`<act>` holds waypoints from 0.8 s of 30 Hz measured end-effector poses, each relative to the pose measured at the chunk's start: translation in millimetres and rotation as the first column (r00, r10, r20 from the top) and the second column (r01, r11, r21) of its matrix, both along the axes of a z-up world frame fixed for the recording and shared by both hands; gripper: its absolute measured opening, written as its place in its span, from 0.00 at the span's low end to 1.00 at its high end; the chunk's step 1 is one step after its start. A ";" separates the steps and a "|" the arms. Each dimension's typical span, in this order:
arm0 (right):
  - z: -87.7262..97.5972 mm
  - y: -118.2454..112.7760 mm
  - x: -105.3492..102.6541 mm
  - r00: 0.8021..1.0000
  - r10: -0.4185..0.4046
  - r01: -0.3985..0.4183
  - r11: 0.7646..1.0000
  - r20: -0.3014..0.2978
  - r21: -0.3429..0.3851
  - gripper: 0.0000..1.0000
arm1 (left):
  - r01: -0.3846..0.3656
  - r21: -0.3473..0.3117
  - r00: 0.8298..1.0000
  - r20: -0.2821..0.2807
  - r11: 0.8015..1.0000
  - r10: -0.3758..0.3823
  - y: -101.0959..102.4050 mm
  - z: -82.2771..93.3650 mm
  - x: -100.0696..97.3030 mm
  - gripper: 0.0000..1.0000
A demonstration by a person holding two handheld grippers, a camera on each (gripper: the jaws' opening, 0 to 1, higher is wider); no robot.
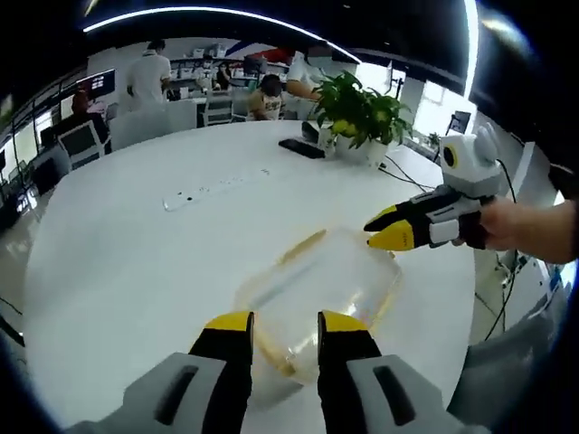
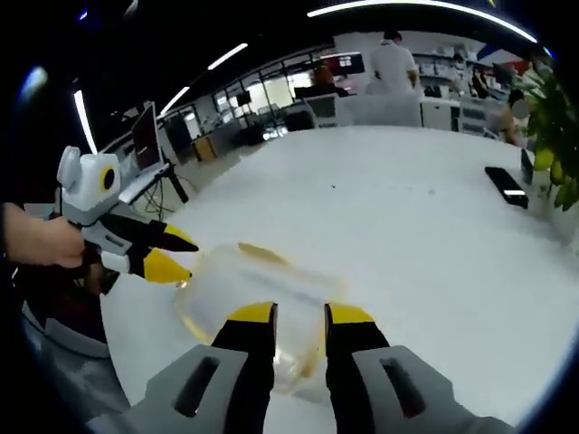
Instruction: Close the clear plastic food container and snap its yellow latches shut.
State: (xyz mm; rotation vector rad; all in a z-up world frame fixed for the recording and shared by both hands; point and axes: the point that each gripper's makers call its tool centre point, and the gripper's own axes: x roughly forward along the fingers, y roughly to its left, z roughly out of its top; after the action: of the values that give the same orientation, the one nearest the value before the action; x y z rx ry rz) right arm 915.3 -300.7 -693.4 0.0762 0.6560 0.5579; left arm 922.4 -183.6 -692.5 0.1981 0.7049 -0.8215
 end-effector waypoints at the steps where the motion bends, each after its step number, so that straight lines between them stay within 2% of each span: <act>1: -0.4 4.8 -0.3 0.999 0.032 -0.032 0.999 0.005 -0.014 0.17 | 0.021 0.006 1.000 0.009 1.000 -0.021 -3.2 0.6 -0.4 0.21; 3: -1.2 12.8 -1.4 0.997 0.076 -0.076 0.997 0.015 -0.030 0.16 | 0.064 0.033 0.998 0.025 0.997 -0.065 -7.9 -0.5 -2.2 0.21; 10: -3.7 26.8 3.2 0.991 0.128 -0.127 0.990 0.027 -0.059 0.15 | 0.164 0.082 0.984 0.053 0.983 -0.169 -24.0 -4.4 -7.9 0.21; 16: -8.4 35.4 5.7 0.983 0.182 -0.178 0.980 0.037 -0.091 0.14 | 0.264 0.141 0.957 0.088 0.954 -0.278 -34.1 -7.5 -8.7 0.20; 24: -11.9 40.7 9.8 0.975 0.216 -0.209 0.971 0.053 -0.115 0.12 | 0.305 0.161 0.942 0.092 0.938 -0.322 -43.5 -11.1 -10.4 0.20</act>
State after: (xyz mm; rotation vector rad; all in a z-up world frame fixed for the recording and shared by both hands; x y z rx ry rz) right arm 925.1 -260.0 -705.4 -0.1159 0.6337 0.7266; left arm 912.0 -227.1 -703.6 0.4970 0.6304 -1.0555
